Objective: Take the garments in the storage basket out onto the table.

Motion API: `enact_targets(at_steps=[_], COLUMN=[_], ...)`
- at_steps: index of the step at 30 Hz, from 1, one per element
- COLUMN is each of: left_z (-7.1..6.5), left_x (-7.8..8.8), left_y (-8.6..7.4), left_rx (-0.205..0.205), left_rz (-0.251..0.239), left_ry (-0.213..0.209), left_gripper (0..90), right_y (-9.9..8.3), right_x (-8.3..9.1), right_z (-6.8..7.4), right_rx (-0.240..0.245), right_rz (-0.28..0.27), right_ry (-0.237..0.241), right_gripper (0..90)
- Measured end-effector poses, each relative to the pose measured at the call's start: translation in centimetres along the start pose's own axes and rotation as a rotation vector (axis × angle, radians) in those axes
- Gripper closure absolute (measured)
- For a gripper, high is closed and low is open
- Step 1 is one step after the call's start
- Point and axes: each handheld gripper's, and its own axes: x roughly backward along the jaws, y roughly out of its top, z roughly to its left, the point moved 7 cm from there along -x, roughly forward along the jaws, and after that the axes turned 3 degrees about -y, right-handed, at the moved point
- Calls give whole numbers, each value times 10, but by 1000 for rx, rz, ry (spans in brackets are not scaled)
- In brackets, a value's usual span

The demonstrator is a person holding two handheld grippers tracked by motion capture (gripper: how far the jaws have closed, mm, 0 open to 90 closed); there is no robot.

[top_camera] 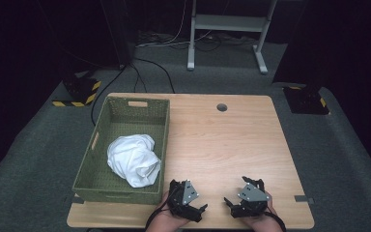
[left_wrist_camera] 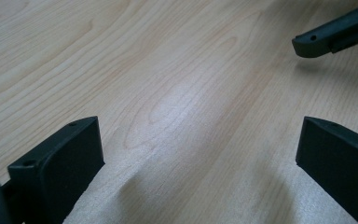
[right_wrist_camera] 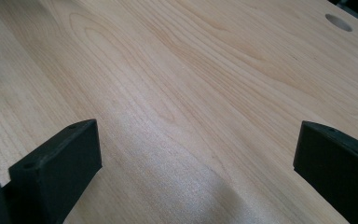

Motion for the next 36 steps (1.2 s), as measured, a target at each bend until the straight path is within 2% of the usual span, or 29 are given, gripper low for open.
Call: enact_targets(at_steps=[3, 6, 13, 19, 22, 25, 30, 36], left_z=[-2, -2, 0, -2, -3, -5, -5, -7], left_x=[0, 0, 0, 0, 3, 8, 17, 29], left_y=[0, -1, -1, -2, 1, 5, 12, 19], left_rx=[-18, -12, 3, -20, -12, -24, -2, -6], left_rz=[6, 12, 15, 20, 7, -23, -62, -93], left_ry=[-1, -8, -7, -30, -49, -49, -62, -66], left_gripper=[10, 12, 14, 29, 30, 30, 28, 28], right_y=[0, 0, 0, 1, 0, 1, 1, 1], right_x=[1, 1, 1, 1, 1, 1, 0, 1], right_z=[-2, -3, -3, -1, -1, -1, 1, 0], right_rx=[-22, -35, -26, -13, -15, -15, 6, -6], right_rz=[-11, -12, -14, -16, -14, -13, -11, -19], right_ry=[-2, -6, -3, 2, 4, 4, 4, 8], right_gripper=[2, 3, 2, 4, 6, 6, 9, 9])
